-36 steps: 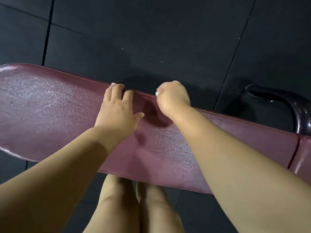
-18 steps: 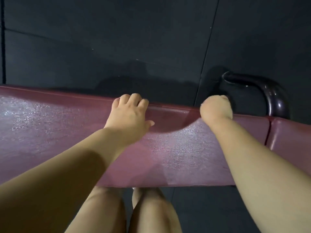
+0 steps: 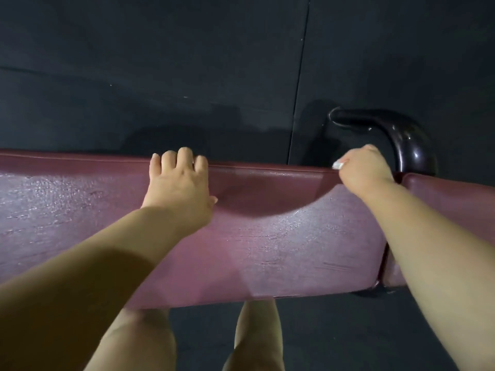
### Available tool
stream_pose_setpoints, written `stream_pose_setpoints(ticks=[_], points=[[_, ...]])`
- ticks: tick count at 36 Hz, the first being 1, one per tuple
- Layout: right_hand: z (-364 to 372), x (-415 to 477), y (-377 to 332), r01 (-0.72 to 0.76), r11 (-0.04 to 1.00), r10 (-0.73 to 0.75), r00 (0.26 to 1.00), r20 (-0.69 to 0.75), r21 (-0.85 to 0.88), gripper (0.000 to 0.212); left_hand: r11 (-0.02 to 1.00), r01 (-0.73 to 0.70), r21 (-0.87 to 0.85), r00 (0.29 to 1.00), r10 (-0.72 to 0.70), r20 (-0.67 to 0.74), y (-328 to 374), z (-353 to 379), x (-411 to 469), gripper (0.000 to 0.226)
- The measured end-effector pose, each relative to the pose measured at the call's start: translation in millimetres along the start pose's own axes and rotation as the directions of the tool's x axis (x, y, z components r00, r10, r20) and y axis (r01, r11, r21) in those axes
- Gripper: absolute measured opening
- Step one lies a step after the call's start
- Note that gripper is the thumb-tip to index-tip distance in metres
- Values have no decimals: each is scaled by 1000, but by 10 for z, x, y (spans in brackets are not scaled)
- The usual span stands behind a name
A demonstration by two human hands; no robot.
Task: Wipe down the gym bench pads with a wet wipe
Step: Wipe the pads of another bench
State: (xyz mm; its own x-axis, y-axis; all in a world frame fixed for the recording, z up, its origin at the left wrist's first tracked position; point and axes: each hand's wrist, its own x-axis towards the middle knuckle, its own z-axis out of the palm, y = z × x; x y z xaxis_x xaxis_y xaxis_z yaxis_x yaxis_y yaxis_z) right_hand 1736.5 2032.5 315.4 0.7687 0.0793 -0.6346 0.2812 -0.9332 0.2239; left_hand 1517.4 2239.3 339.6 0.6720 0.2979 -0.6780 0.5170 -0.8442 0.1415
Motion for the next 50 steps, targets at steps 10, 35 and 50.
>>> stream_pose_setpoints(ticks=[10,35,50], points=[[167,-308,-488,476,859,-472,879,-65,191,28,976,-89,-200,995,78,-58,1211,15,52,77],[31,139,188,489,850,-499,867,3,197,24,980,188,-62,982,-185,37,1817,137,185,96],[19,621,1659,352,922,-344,936,-72,162,25,970,-231,-75,971,235,44,2859,33,555,65]])
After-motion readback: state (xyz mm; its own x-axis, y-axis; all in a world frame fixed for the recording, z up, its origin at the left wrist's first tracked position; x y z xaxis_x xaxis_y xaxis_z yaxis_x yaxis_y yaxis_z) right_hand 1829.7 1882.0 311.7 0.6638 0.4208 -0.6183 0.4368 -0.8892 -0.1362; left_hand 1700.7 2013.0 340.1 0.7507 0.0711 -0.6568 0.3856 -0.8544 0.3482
